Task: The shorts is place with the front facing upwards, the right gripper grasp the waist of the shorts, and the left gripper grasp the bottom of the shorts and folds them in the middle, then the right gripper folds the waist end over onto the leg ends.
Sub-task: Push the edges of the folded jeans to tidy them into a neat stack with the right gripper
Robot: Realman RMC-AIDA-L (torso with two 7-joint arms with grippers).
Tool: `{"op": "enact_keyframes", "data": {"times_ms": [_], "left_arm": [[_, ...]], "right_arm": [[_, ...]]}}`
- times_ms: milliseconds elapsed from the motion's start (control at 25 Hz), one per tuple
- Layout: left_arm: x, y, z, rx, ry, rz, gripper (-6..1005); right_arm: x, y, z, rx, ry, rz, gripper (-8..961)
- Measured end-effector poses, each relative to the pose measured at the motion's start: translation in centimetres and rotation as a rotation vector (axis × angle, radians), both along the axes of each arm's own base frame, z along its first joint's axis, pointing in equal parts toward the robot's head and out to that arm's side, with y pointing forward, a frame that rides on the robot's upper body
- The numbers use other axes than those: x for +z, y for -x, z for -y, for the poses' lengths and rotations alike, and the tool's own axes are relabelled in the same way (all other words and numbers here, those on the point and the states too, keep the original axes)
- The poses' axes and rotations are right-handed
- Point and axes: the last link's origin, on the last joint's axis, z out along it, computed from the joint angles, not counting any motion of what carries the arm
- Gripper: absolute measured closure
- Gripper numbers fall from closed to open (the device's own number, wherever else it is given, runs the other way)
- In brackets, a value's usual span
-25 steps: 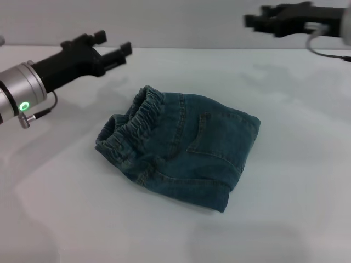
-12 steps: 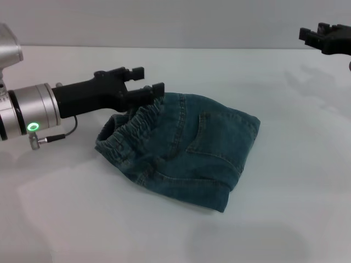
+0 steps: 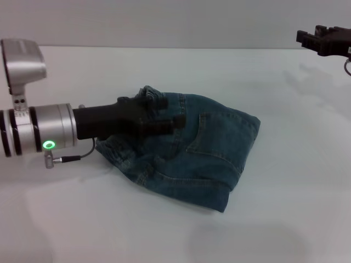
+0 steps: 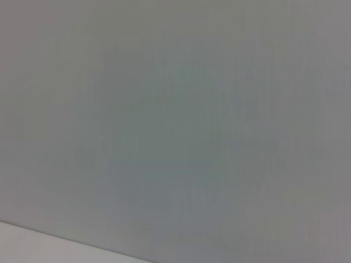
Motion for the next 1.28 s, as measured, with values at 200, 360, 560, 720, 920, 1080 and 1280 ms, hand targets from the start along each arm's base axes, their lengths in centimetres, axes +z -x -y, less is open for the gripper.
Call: {"op": "enact_keyframes", "data": {"times_ms": [200,360,560,720,920,1080,1280], "left_arm": [[-1.2,1.0,-0.5,0.040,-0.012,-0.096,215],[-1.6,1.8,-0.9,0.074,-0.037,-0.147,215],[-1.6,2.5,-1.7,0.117,-0.092,-0.188,215],[-1.7,2.6,-2.5,0.141,-0.131,-0.215,215],[-1.4,2.4,-3.3,0.166,-0.174,-0.198,214],[-1.0,2.2,-3.5,0.171,-0.191,-0.175,214],[0.3,1.7,-4.1,0.179,-0.267,-0.088,214]], "right_arm": [[-0.1,0.1,0.0,0.004,0.003,-0.001,461],[-0.2,0.2,0.0,0.008,0.010,-0.001,461],[-0.5,0.1,0.1,0.005,0.019,-0.005,461],[-0.6,0.1,0.2,0.005,0.024,-0.006,461],[-0.6,0.1,0.3,0.005,0.026,-0.008,461],[-0.7,0.4,0.5,0.027,0.047,-0.015,461],[-0.5,1.9,1.2,0.113,0.101,-0.043,461]]}}
